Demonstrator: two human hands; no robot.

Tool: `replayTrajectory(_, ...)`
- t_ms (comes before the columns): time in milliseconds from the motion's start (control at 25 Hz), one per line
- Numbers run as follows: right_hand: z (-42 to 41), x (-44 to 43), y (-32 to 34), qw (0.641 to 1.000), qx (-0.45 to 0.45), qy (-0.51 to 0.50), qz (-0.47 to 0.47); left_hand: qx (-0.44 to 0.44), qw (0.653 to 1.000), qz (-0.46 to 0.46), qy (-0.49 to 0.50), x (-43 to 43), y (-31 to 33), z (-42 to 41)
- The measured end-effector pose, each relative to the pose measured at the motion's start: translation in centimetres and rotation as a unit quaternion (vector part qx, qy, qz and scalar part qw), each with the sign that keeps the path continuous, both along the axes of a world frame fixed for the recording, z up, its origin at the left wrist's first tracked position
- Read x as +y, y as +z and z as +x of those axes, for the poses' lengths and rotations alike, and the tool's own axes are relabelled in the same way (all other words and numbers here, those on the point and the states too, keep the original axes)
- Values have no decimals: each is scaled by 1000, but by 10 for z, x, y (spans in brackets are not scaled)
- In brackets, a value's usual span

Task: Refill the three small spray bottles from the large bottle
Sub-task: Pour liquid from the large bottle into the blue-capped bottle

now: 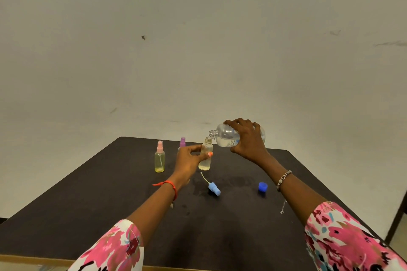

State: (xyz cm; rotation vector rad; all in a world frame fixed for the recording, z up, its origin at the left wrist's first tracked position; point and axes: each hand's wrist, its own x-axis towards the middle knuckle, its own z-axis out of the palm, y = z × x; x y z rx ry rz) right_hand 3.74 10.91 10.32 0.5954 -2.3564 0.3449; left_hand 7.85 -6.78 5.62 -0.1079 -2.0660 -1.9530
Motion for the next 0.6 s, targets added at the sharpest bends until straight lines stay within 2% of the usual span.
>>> replayTrajectory(600,3,2,3,1000,2,0,3,0,1000,5,-8,2,1,1)
